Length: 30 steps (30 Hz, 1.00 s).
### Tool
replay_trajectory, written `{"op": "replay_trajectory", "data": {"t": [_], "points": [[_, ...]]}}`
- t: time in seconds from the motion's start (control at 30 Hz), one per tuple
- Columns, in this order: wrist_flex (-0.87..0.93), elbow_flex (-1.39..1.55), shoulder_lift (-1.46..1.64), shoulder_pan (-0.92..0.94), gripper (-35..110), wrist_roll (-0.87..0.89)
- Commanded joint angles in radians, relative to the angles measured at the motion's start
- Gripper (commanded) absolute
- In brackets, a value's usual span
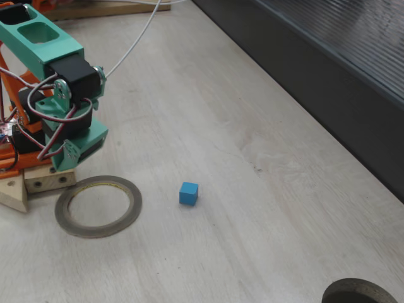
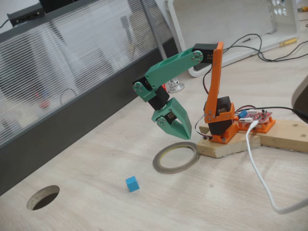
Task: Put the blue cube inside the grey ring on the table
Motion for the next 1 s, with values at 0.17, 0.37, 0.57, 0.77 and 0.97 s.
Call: {"op": "replay_trajectory", "data": {"t": [0.17,0.37,0.57,0.77,0.97], "points": [[0.0,0.003,0.015,0.017,0,0.009],[0.002,0.003,0.015,0.017,0,0.008],[0.0,0.0,0.015,0.012,0,0.009],[0.0,-0.011,0.015,0.005,0,0.011],[0.0,-0.011,0.015,-0.133,0,0.006]]}}
